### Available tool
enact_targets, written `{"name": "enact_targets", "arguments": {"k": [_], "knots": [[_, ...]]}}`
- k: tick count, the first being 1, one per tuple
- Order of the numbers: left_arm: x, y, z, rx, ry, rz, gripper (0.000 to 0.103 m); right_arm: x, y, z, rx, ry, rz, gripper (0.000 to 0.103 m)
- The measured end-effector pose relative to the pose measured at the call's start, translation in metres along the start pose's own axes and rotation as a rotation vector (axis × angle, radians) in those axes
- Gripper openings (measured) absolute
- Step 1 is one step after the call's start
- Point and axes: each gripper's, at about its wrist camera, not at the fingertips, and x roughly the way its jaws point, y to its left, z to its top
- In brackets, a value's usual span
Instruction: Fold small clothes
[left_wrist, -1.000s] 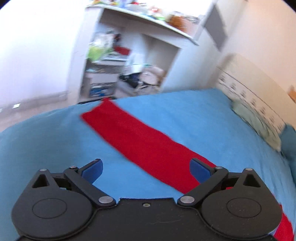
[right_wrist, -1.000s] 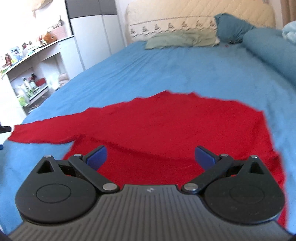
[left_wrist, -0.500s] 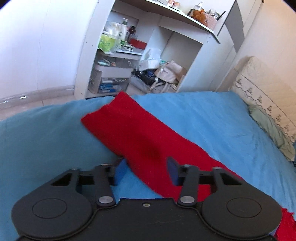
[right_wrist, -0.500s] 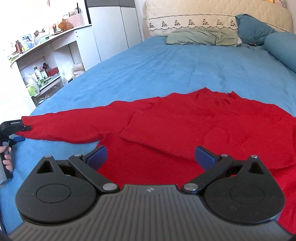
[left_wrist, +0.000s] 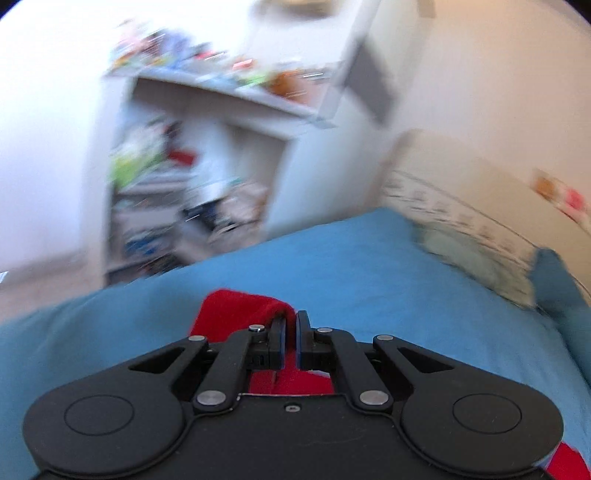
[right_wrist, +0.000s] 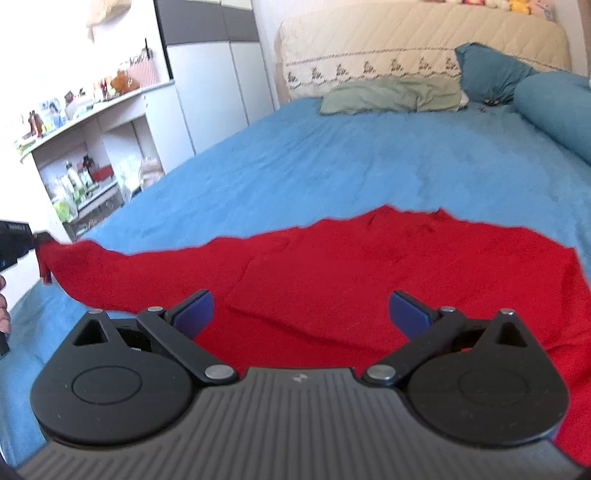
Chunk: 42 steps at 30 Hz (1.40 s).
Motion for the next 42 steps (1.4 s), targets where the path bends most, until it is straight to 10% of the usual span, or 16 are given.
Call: {"name": "enact_targets", "arguments": {"k": [9,18,26,31,42], "knots": [[-0.022,-0.195,-0.043,0.299,0.114,-0.350,0.004,-0.060,-0.057,0.021,0.013,-0.078,-0.061,0.103],[0.041,-0.319,-0.177,0.495,0.362,-0.429,0.004,-0.065,-0.132,0.017,0.064,-0.039,-0.155,0.103],[0.053,-0.317,-0.214,0.554,0.400,-0.441,0.009,-0.040,-0.168,-0.003,0.089,0.015,-0.158,0.103],[0.027,-0.296,-0.185,0.568,0.326,-0.442,0.099,-0.034,-0.163,0.008,0.056,0.009,-0.139,0.103],[0.033,-0.167,-0.150,0.445,0.314,-0.229,0.103,0.061,-0.066,0.003,-0.393,0.165,-0.097,0.103]]}}
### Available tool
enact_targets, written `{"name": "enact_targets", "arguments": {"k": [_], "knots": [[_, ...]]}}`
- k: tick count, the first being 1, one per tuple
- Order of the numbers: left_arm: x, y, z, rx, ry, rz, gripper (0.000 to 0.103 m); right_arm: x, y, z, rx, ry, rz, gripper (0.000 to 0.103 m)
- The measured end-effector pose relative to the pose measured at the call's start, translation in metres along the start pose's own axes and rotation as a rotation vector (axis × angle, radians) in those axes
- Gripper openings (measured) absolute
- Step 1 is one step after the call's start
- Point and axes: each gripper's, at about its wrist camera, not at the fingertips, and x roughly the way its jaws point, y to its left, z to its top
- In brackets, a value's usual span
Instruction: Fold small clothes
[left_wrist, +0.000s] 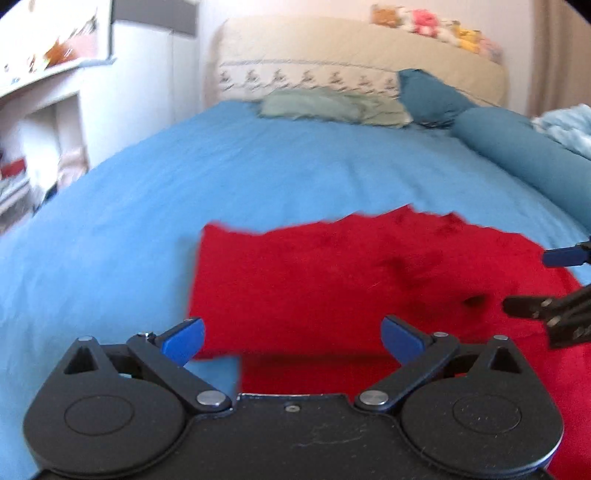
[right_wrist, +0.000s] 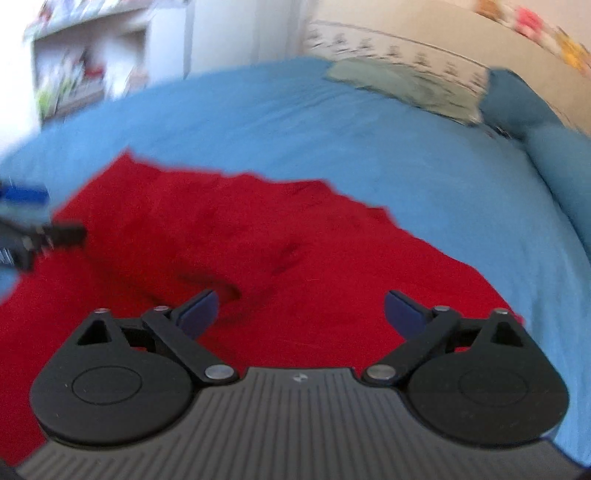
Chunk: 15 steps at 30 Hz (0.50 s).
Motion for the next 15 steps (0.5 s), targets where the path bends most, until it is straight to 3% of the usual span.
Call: {"name": "enact_targets", "arguments": {"k": [3,7,11,15], "knots": [[0.006,0.012,0.001,-0.041,0.006,0.023,0.103,0.030,0.033,0.003,-0.122,0.018,-0.060,0.093],[0.008,0.026,0.003,-0.113,0.010,0.020,0.103,0.058,0.042,0.017,-0.092,0.021,-0.112,0.071],[0.007,0.035,0.001,-0.113,0.014,0.035,0.103,0.056,0.001,0.013,0.260,0.030,-0.147,0.072],[0.007,0.041,0.001,-0.141,0.012,0.041,0.103,0.045,-0.032,-0.022,0.527,0.027,-0.121,0.071]]}}
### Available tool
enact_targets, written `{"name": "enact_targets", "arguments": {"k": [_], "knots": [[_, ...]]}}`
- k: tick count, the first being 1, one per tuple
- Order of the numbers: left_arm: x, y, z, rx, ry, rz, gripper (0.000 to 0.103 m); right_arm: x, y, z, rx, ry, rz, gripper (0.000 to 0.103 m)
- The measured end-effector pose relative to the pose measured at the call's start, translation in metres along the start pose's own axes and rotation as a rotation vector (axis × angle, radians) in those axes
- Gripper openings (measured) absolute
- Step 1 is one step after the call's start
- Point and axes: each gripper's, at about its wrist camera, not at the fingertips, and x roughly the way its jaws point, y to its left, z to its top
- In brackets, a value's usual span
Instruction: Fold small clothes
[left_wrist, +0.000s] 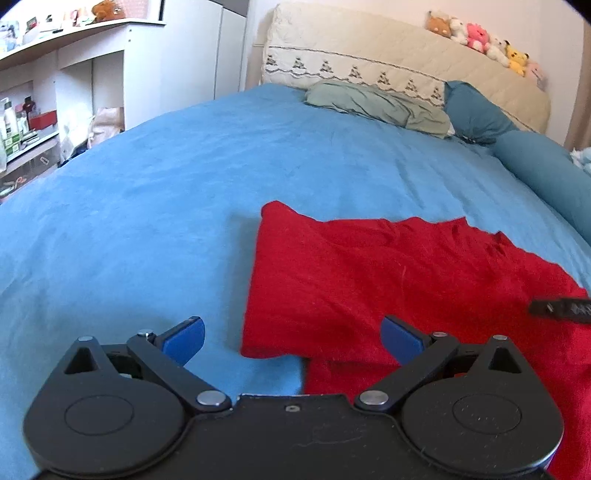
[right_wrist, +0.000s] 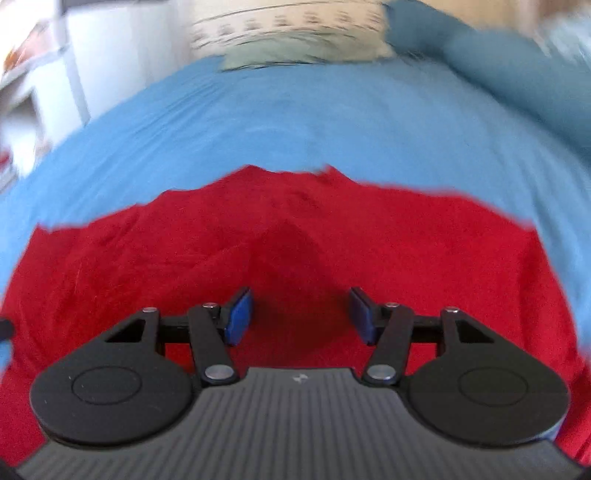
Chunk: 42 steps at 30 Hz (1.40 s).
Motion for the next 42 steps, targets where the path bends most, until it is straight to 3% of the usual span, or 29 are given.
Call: {"name": "enact_targets", "arguments": {"k": [2,7,9,10,11,14,19,23,26,30,34,42], "knots": [[0.001,-0.001,0.000,-0.002,0.001,0.000,0.103,-0.003,-0.018,-0.010,0.080,-0.011,0.060,0.072],[0.003,-0.002,-0.006,0.035,0.019,0.024,0.103,-0.006,-0.019,-0.013,0.057,-0.007,0.101,0.072],[0.004,0.000,-0.008,0.045,0.027,0.029,0.103,-0.003,-0.019,-0.005,0.038,-0.004,0.086,0.058],[0.004,0.002,-0.009,0.047,0.029,0.031,0.103,-0.002,-0.018,-0.004,0.017,-0.001,0.067,0.035],[0.005,0.003,-0.010,0.050,0.033,0.031,0.103,-0.001,-0.015,-0.002,-0.014,0.006,0.046,0.020],[0.008,0.004,-0.014,0.063,0.044,0.030,0.103,-0.004,-0.006,0.008,-0.077,0.012,0.033,0.018],[0.015,-0.003,-0.019,0.127,0.042,0.050,0.103,-0.038,0.001,0.054,-0.152,-0.063,0.034,0.018],[0.021,-0.004,-0.017,0.126,0.026,0.073,0.103,-0.064,-0.027,0.081,-0.195,-0.123,-0.071,0.018],[0.031,0.001,-0.010,0.062,0.015,0.083,0.103,-0.057,-0.060,0.073,-0.185,-0.098,-0.147,0.018],[0.039,0.000,-0.010,0.071,0.019,0.102,0.103,-0.033,-0.090,0.049,-0.126,-0.035,-0.167,0.018],[0.038,0.002,-0.014,0.075,0.040,0.110,0.103,-0.028,-0.118,0.037,-0.004,-0.029,-0.164,0.018],[0.032,0.003,-0.019,0.072,0.067,0.127,0.103,-0.033,-0.131,0.012,-0.014,0.000,-0.197,0.018]]}}
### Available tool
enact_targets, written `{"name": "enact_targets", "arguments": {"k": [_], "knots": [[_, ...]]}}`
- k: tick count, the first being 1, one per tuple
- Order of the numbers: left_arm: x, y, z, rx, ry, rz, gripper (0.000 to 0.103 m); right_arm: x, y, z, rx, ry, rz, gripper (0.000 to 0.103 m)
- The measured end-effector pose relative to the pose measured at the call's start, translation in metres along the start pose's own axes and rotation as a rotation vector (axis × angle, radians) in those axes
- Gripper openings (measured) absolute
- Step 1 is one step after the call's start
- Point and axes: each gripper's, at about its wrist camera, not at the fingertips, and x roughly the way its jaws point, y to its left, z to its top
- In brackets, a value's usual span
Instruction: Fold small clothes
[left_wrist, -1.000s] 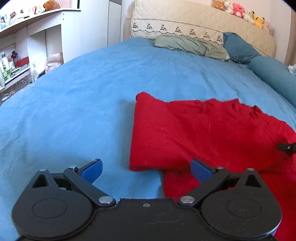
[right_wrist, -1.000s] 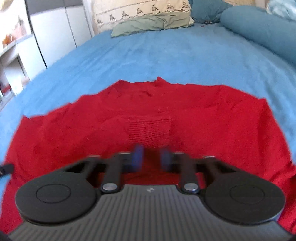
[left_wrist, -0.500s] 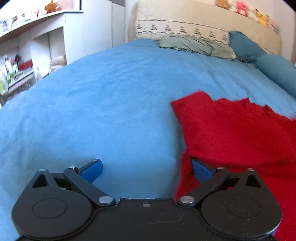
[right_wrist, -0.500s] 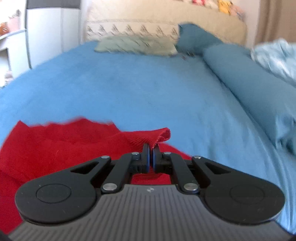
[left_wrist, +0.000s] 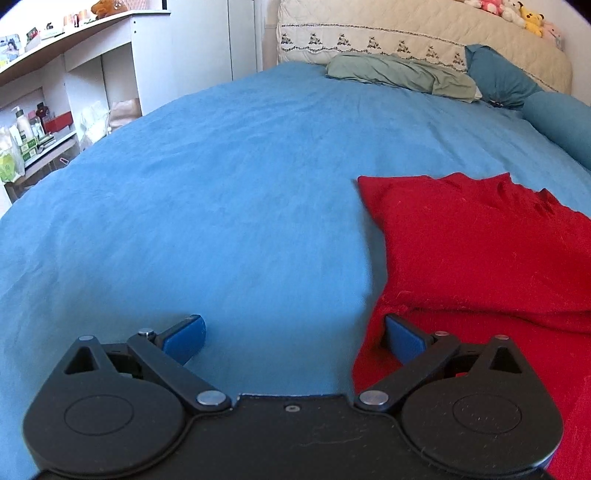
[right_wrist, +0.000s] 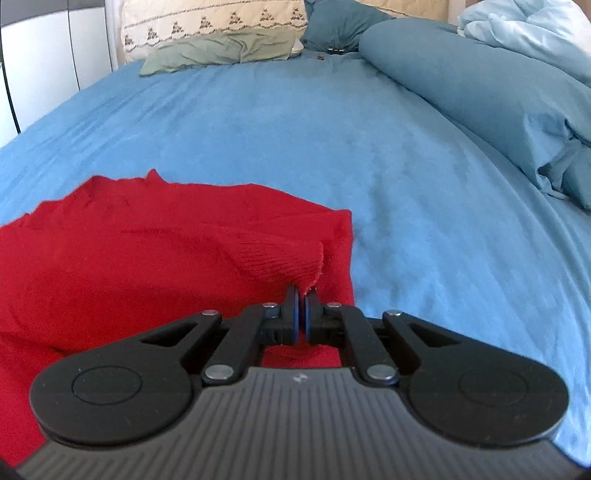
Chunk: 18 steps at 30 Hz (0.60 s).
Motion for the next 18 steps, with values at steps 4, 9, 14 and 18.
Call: {"name": "enact_targets", "arguments": {"k": [4,9,14,18], "knots": [[-0.001,0.000,0.000,0.005,0.004,0.007,0.103,-0.008,0.000,-0.004,-0.002,-0.011,-0.008,0.018],[-0.007,-0.001,-0.002,0.015,0.013,0.008,0.103,-0.001,0.009,-0.009,-0.057,0.015,-0.040,0.034],[-0.007,0.002,-0.002,0.016,0.011,0.006,0.103,-0.038,0.021,-0.021,-0.083,-0.132,-0.014,0.098],[-0.008,0.002,-0.003,0.018,0.006,0.004,0.103,-0.026,0.034,-0.029,-0.118,-0.109,0.058,0.097]]}}
